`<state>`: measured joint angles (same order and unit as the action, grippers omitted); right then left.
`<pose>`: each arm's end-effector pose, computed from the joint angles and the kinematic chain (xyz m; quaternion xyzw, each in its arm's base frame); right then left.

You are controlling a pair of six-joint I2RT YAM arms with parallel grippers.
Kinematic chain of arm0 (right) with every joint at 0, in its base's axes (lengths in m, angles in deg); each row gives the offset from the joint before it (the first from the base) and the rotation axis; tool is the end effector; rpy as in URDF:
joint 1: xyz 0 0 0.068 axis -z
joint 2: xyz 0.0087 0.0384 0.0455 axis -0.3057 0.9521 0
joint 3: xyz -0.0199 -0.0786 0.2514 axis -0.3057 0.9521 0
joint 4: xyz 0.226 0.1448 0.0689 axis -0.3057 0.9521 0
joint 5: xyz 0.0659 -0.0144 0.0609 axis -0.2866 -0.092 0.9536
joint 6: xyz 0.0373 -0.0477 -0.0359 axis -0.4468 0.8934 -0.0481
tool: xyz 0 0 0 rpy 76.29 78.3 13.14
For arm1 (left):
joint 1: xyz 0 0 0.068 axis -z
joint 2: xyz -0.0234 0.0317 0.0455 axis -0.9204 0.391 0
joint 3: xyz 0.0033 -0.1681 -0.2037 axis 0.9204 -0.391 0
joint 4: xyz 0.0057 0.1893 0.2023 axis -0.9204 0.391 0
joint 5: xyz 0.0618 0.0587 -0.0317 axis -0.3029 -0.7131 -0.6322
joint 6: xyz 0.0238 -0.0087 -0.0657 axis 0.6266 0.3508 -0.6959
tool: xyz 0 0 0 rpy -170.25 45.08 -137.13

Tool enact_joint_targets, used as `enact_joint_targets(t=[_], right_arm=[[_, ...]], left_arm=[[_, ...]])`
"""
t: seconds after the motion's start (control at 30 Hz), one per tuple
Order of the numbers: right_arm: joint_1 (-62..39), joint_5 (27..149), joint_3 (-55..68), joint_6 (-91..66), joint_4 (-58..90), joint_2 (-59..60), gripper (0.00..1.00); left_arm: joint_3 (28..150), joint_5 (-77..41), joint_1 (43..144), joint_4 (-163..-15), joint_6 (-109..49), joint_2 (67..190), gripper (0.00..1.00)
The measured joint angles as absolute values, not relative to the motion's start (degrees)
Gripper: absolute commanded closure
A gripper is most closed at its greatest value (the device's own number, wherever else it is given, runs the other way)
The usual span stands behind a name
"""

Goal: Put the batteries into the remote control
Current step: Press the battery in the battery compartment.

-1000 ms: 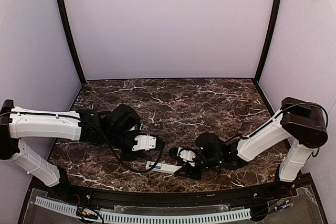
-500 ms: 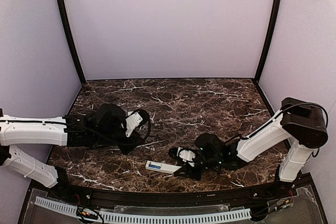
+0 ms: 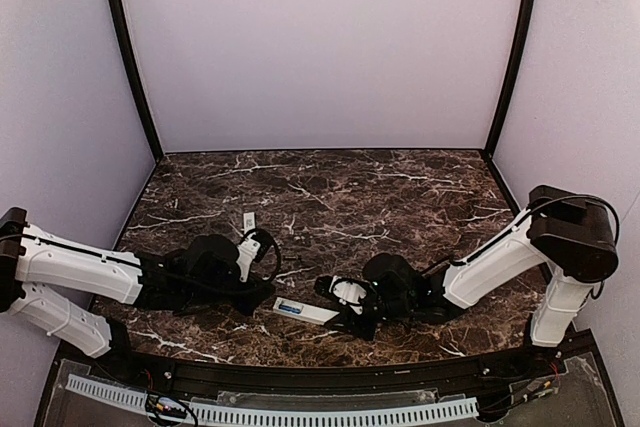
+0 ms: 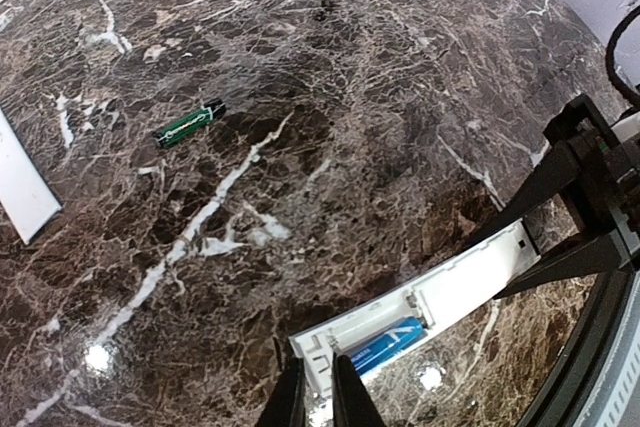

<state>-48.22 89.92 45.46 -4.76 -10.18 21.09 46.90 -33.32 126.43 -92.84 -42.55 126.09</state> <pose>0.1293 0.3132 0.0709 -0.5261 0.7300 0.2912 0.3248 0.1497 -0.2393 0.1429 0.2467 0.8594 -0.2529 0.3696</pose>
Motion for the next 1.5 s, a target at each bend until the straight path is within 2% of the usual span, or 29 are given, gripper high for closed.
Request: enact_joint_targets(t=[0.27,0.43,0.9,1.5], right_arm=[[-48.22,89.13,45.07,-5.83,-10.10,21.31,1.00],[-48.22,88.21,44.65,-6.51,-9.70,21.42,1.00],[-48.22,87.23,43.69,-7.34,-8.65,21.72,1.00],[-48.22,87.23,43.67,-7.36,-8.61,21.72,1.00]], left_arm=[[46.22,-30.88,128.74,-99.06,-50.76,126.11,0.89],[46.13,-31.12,129.20,-99.00,-54.59,126.11,0.86],[46.98,-31.58,129.25,-96.29,-62.35,130.44,0.90],[50.26,-34.50,129.25,-92.07,-63.62,132.60,0.88]])
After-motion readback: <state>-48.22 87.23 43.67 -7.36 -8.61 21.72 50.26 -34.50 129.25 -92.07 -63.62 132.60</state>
